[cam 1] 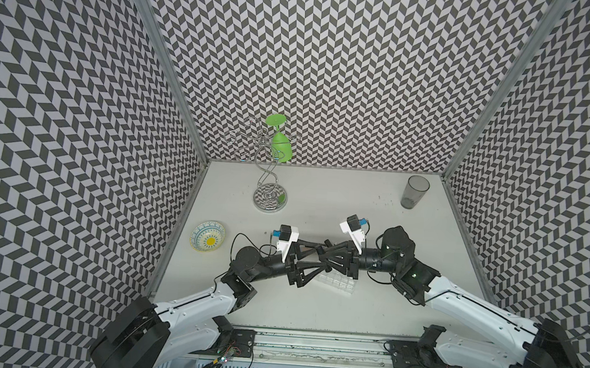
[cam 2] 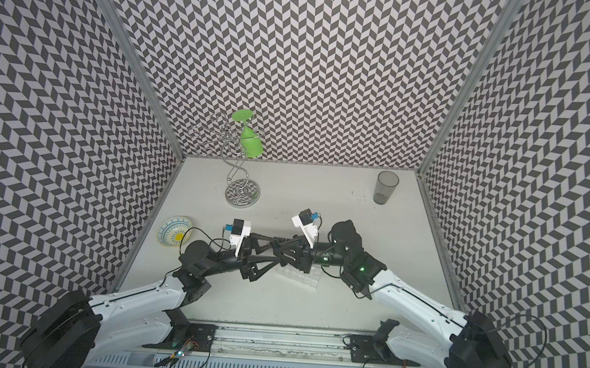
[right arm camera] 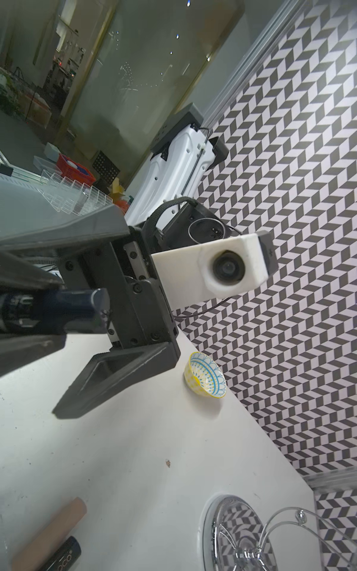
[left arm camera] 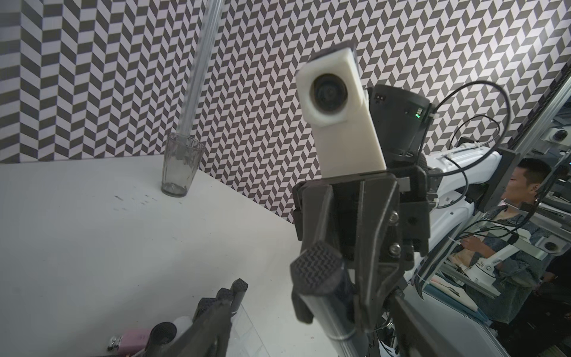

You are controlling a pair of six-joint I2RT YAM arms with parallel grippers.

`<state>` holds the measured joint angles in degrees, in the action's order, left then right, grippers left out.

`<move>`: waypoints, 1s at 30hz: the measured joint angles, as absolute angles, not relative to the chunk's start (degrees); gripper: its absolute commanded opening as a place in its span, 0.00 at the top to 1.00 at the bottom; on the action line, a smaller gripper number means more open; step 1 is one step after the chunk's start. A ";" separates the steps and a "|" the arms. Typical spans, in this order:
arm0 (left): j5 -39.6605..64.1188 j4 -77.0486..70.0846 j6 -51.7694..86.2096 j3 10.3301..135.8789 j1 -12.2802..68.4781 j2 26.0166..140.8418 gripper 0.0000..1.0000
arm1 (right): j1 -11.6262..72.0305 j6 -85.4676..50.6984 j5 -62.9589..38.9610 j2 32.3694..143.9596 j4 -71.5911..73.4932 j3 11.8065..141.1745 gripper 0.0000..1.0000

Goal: Arrange the lipsticks in the organizer
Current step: Pick up the lipstick at the center of the board.

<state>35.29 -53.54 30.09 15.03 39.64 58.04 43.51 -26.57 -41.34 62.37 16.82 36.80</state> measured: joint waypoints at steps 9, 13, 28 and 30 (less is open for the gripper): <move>37.19 -55.99 32.40 14.26 39.64 59.27 0.27 | 43.62 -27.99 -41.67 59.70 22.26 33.41 0.82; 37.93 -57.01 33.56 14.17 39.68 60.01 0.28 | 43.72 -27.90 -41.80 59.70 23.97 33.23 0.82; 40.91 -62.50 35.77 14.17 40.77 64.23 0.38 | 43.79 -29.58 -41.50 63.11 30.26 32.08 0.80; 41.76 -63.88 36.27 14.17 40.99 64.73 0.42 | 43.86 -29.85 -41.54 63.46 30.59 32.08 0.80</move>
<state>41.76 -63.88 36.27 14.17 40.99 64.73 43.86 -29.85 -41.54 63.46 30.59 32.08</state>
